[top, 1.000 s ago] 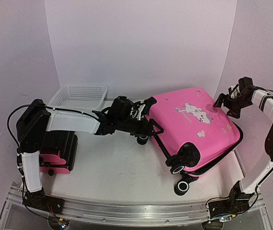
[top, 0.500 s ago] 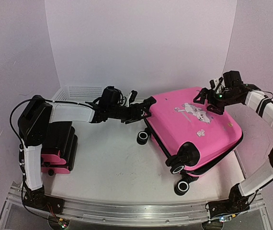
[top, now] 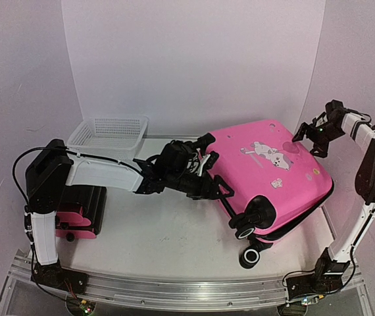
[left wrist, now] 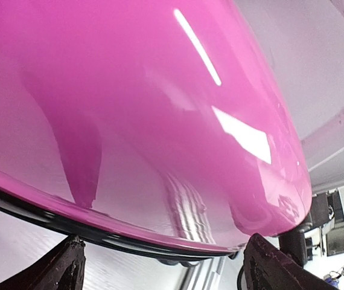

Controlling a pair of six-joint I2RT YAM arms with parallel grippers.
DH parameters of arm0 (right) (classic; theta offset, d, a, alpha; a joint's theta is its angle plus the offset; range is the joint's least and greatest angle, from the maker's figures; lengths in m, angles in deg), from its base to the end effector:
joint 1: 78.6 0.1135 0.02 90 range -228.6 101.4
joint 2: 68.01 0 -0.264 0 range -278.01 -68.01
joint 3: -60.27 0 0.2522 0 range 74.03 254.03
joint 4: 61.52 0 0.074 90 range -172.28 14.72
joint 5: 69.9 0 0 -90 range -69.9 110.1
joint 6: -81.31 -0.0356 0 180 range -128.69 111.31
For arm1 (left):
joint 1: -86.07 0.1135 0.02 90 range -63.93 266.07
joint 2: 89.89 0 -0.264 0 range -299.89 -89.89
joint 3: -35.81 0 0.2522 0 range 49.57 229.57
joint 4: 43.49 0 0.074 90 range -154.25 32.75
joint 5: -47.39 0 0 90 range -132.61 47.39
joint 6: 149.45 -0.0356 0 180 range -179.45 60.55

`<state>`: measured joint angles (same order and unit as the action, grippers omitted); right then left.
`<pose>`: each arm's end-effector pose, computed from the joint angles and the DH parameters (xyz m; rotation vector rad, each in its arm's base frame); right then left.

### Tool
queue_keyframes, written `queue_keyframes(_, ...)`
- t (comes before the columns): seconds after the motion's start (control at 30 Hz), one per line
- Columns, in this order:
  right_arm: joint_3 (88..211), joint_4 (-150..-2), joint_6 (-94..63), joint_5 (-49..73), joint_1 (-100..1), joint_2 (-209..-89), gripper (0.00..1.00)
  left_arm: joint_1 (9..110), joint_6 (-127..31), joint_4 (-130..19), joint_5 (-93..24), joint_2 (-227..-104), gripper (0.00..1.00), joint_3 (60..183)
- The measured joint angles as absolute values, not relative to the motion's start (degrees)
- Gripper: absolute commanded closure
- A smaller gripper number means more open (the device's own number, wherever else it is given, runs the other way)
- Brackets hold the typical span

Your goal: Open, take out, and arrange the luggage

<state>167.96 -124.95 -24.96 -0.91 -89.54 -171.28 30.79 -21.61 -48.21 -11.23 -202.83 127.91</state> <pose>0.3826 -0.0610 0.2980 0.4769 2.5330 0.5100 0.2426 -0.3827 0.2219 0.7489 2.2050 -1.4922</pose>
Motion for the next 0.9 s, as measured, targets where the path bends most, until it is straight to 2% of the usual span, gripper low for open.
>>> queue_keyframes(0.2, 167.9, -123.73, -23.35, -4.76, -90.18, -172.08, 0.02, 30.04, -20.41, -48.41, -10.6, -204.32, 0.07, 129.4)
queue_keyframes(0.5, 150.8, -107.64, -27.63, -4.41, -88.43, -160.96, 0.02, 39.09, -20.62, -49.02, -6.07, -205.78, 0.06, 131.15)
queue_keyframes(0.6, 147.35, -101.59, -32.09, -3.69, -83.12, -156.7, 0.02, 43.24, -21.28, -49.19, -4.76, -207.09, 0.06, 132.64)
queue_keyframes(0.77, 144.95, -96.32, -40.22, -8.21, -65.46, -154.07, 0.02, 47.92, -21.94, -49.3, -5.13, -208.4, 0.07, 134.93)
queue_keyframes(0.9, 146.59, -97.37, -42.3, -9.31, -61.94, -154.31, 0.02, 50.87, -22.7, -49.26, -4.54, -208.47, 0.07, 136.5)
